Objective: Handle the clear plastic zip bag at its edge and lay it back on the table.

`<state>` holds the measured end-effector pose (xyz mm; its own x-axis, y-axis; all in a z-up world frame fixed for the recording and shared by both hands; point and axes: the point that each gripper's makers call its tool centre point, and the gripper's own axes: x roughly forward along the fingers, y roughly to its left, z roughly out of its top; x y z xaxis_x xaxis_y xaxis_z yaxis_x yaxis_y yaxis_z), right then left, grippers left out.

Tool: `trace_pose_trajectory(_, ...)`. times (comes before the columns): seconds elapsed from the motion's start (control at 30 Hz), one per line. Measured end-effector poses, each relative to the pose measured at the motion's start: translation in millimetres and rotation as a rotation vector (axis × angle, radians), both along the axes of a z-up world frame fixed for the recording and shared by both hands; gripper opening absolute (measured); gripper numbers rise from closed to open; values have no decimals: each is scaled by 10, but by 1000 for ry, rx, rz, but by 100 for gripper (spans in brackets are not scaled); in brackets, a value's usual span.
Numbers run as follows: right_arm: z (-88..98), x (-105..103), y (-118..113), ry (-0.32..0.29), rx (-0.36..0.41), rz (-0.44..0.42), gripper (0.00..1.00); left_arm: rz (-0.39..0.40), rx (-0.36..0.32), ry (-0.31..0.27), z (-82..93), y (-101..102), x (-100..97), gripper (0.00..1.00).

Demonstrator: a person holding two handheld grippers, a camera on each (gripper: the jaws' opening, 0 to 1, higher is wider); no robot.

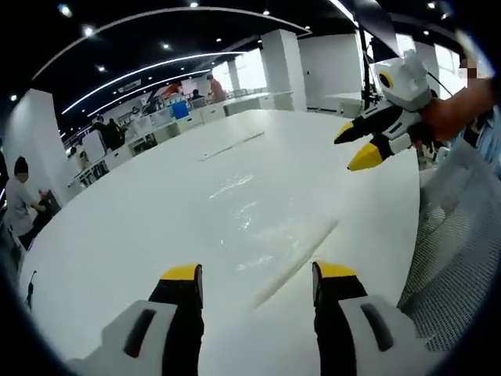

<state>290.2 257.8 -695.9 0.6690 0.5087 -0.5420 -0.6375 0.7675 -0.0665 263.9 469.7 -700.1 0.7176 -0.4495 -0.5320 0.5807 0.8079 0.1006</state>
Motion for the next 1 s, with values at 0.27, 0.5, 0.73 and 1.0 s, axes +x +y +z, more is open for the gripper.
trace_pose_trajectory(0.27, 22, -64, -237, -2, 34, -65, 50, 62, -68, 12, 39, 56, -19, 61)
trace_pose_trajectory(0.5, -14, -169, -446, 9, 57, -127, 52, 84, -92, 12, 22, 78, -33, 64)
trace_pose_trajectory(0.73, -15, -255, -557, 22, 96, -190, 54, 94, -107, 15, 11, 61, -40, 66)
trace_pose_trajectory(1.0, 13, -231, -607, 17, 118, -220, 54, 106, -126, 15, 25, 36, 6, 67)
